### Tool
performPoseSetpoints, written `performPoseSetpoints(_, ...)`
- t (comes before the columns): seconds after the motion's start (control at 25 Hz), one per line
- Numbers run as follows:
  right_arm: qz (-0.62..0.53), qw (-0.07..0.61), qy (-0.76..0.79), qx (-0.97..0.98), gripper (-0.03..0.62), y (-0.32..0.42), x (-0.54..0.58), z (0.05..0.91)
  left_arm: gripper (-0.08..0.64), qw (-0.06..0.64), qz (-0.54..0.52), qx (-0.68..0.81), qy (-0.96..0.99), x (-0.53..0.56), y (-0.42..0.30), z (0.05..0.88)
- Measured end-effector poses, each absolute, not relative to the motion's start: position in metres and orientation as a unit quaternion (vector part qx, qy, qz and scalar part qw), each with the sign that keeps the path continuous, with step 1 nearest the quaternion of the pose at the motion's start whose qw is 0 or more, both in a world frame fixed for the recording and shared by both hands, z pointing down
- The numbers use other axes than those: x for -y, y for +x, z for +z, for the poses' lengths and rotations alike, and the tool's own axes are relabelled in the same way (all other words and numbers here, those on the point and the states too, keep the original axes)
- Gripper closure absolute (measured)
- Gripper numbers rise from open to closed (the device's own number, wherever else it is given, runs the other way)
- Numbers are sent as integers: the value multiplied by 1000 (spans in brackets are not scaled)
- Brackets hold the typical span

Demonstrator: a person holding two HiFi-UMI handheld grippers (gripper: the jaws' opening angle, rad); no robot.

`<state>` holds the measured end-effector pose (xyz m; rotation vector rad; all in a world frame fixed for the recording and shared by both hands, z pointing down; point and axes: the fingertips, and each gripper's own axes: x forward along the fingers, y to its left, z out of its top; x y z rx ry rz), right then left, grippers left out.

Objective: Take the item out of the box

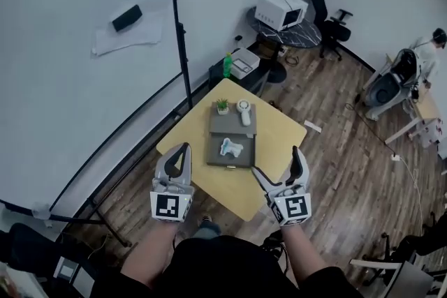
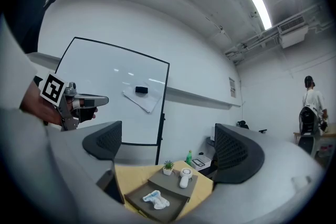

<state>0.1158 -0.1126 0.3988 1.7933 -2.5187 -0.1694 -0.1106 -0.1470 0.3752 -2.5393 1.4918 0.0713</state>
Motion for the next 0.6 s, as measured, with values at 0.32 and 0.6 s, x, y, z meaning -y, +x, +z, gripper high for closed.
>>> performPoseSetpoints(0.32, -25, 53, 587, 808, 34, 98, 201, 419, 560, 85, 22, -481, -872, 244, -121, 384)
performPoseSetpoints(0.6, -12, 78, 558, 826, 35, 94, 251, 451, 560, 81, 20, -484, -871, 287, -112, 400)
